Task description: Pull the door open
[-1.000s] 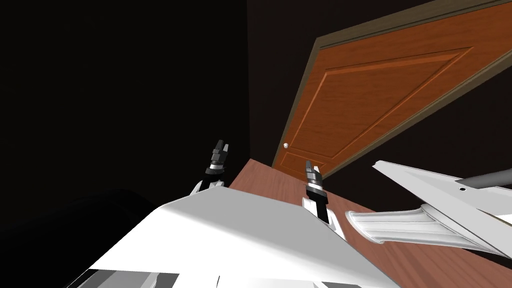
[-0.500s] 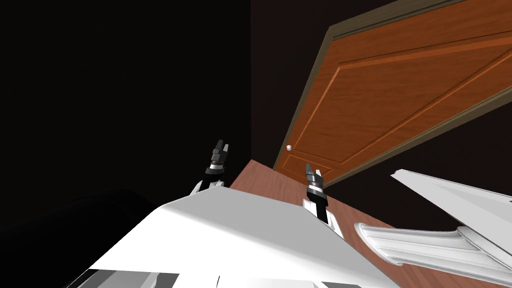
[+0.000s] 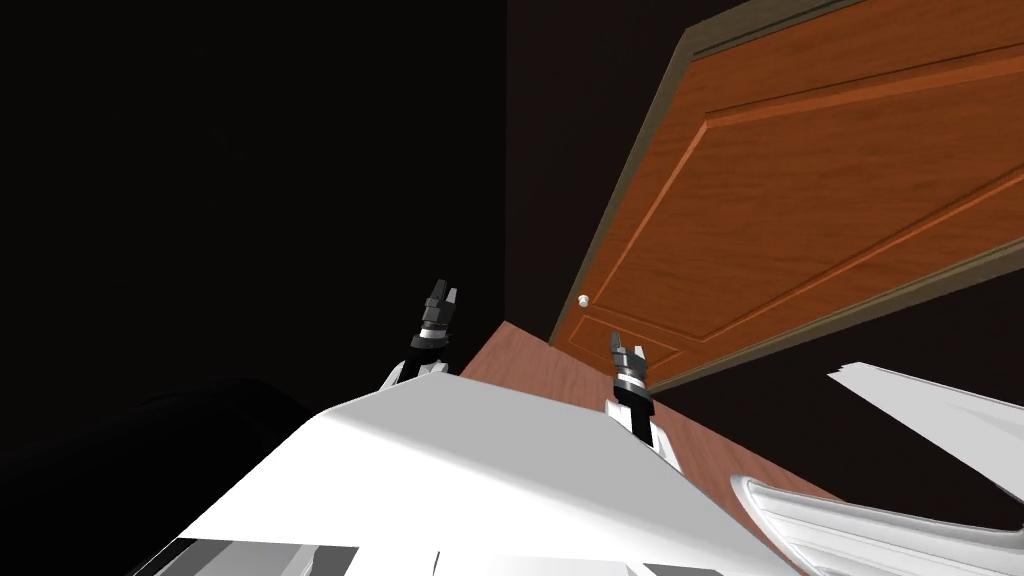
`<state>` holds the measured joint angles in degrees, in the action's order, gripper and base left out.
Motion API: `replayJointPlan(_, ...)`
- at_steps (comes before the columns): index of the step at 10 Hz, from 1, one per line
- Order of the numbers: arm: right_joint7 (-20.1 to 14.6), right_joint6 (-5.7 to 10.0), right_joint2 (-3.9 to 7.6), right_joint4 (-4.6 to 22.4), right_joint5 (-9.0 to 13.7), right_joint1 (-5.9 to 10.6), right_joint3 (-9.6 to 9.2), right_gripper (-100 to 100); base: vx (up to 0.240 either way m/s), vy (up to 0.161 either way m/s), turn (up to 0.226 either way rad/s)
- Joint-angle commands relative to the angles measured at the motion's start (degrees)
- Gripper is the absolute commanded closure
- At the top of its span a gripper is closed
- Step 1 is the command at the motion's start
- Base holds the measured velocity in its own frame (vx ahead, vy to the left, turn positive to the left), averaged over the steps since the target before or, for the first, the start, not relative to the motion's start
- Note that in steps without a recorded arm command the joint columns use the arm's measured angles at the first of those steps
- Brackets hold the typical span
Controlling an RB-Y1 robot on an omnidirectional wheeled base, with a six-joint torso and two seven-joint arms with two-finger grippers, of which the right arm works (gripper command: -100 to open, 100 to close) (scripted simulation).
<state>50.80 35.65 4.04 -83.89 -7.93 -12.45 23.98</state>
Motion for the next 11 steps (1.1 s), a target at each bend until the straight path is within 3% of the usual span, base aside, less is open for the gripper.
replayJointPlan(1,2.3,0.52,0.00,2.4,-0.2,0.71,1.12,-100,0.099,-0.025,0.095)
replayJointPlan(11,15.3,3.29,-1.63,16.0,-1.4,5.36,7.19,-100,0.094,-0.035,0.080)
